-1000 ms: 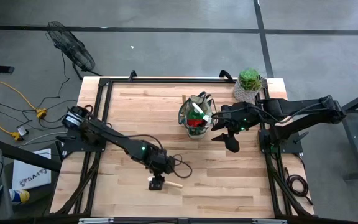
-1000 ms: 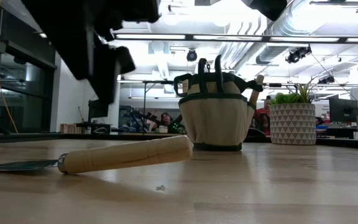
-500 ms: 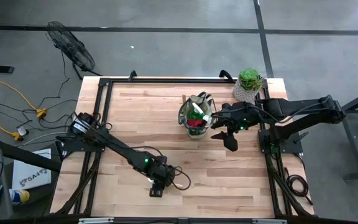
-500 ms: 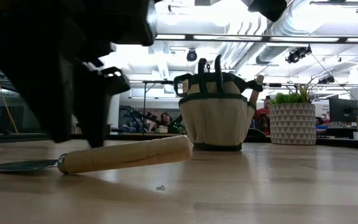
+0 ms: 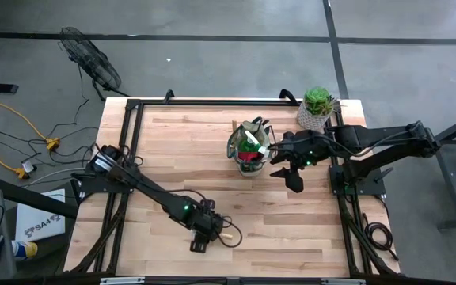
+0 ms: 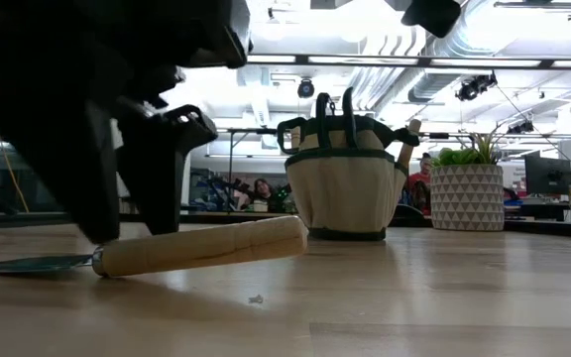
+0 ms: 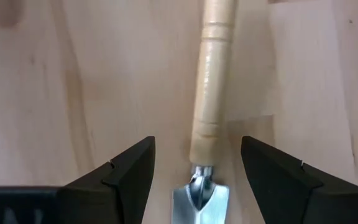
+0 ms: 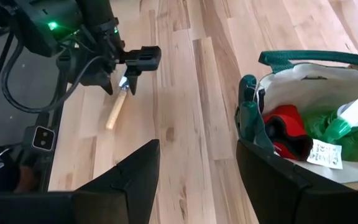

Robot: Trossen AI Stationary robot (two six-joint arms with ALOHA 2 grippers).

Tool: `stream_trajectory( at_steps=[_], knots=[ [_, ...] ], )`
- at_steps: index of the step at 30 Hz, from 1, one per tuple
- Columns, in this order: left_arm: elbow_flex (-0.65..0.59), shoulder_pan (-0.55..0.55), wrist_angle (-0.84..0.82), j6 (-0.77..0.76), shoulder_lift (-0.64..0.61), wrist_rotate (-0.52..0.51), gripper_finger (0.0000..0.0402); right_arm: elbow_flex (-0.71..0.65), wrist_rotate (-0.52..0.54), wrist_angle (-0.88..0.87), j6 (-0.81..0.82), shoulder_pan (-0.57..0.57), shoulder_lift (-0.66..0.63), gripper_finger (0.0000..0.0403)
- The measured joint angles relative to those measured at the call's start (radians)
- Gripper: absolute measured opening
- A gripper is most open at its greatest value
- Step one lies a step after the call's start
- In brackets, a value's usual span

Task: Pick & Place Garden tools in Gardening bag
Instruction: Put the brown trowel into the gardening bag

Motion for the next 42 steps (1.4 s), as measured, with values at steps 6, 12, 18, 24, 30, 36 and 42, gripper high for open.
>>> stream_trajectory(
  at_steps=[6,12,18,24,30,36,42],
  knots=[
    [0.0,-0.014,0.016,0.016,0.038,-0.02,0.0234,0.0,0.0,-0.007,0.004,0.0,0.0,0.0205],
    [0.003,-0.014,0.011,0.016,0.052,-0.05,0.022,0.0,0.0,-0.01,0.004,0.0,0.0,0.0205],
    [0.002,-0.012,0.009,0.018,0.053,-0.072,0.0163,0.0,0.0,-0.01,0.004,0.0,0.0,0.0205],
    [0.002,-0.011,0.009,0.01,0.053,-0.078,0.0103,0.0,0.0,-0.01,0.004,0.0,0.0,0.0205],
    [0.0,-0.011,0.021,-0.029,0.054,-0.083,0.0059,0.0,-0.003,-0.01,0.004,0.0,0.0,0.0205],
    [0.001,-0.011,0.014,-0.099,0.039,-0.109,0.0059,0.0,-0.013,-0.009,0.004,0.0,0.0,0.0205],
    [0.027,-0.007,-0.041,-0.095,-0.015,-0.216,0.0059,0.0,-0.029,-0.009,0.005,0.0,0.0,0.0205]
  ],
)
